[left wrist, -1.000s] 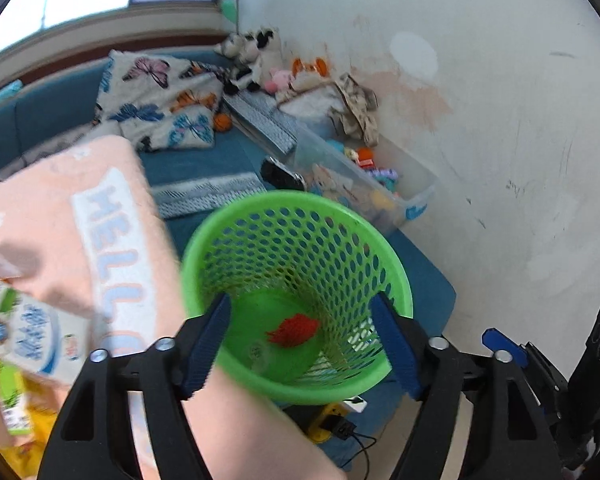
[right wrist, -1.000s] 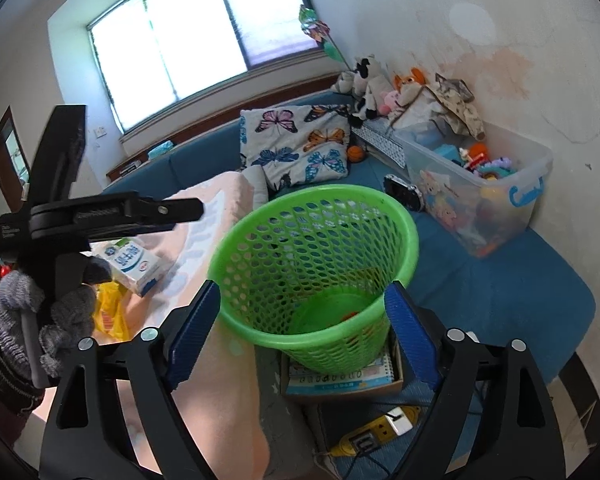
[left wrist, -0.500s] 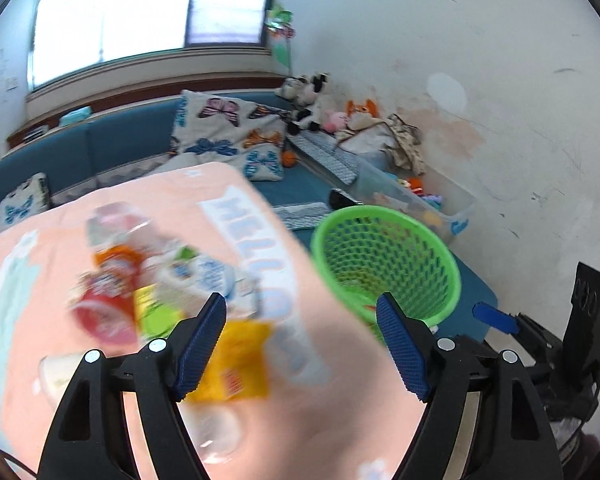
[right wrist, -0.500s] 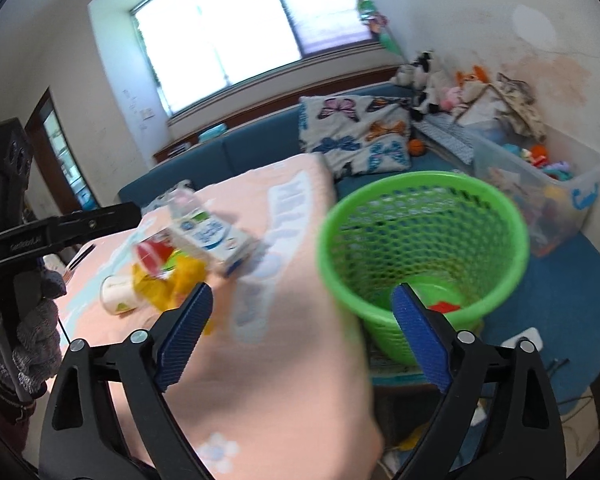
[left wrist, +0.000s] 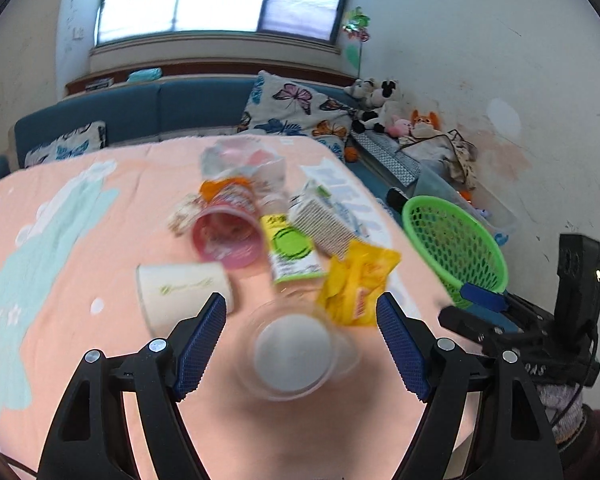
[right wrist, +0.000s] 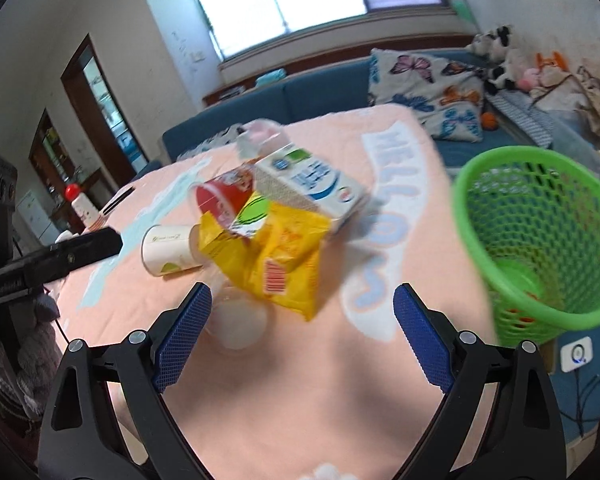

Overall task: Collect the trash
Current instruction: 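Move the right gripper to the yellow snack packets and grasp them, then carry the snack packets into the basket with the right gripper while the left grasps a clear round container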

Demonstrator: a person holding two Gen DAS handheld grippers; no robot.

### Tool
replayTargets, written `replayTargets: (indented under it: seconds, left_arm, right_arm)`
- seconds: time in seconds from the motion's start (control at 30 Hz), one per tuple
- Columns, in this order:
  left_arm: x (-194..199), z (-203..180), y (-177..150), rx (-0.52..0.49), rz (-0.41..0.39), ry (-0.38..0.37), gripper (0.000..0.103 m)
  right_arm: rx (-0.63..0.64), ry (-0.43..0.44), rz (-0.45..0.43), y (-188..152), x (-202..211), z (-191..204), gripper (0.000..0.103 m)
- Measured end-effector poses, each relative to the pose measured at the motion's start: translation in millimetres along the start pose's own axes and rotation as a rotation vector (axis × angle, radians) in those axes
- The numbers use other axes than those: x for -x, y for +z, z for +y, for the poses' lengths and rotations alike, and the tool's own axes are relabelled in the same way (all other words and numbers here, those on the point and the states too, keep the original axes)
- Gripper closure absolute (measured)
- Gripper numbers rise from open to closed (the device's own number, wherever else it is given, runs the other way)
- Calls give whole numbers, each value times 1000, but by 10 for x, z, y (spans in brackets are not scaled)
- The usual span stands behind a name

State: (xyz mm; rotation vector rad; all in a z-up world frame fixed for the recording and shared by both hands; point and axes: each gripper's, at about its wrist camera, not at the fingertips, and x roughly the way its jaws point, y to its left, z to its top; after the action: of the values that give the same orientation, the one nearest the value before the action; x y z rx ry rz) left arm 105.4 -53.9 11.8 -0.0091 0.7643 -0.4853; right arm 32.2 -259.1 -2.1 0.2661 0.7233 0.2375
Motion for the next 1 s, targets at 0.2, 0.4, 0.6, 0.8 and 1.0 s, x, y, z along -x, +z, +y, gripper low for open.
replayTargets:
  seconds: [0.2,0.4,0.6,0.8,1.0]
  left_arm:
    - [-72,179,-164,6,29,5,28]
    - [-176,237,-297,3,68,-7,29]
    - [-290,254,-388,13,101,-21,35]
    - [-359,187,-445,-11,120,-51,40]
    - [-431,40,-484,-65,129,-68,43]
  right_arm:
    - [-29,23,48,35,-332,-18,17]
    - [-62,34,86,88,-619,-71,21]
    - [-104,57,121,113,-857,-153,32]
    - [-113,87,131,95,-906,-171,54]
    - [-100,73,87,108,-760,-155,59]
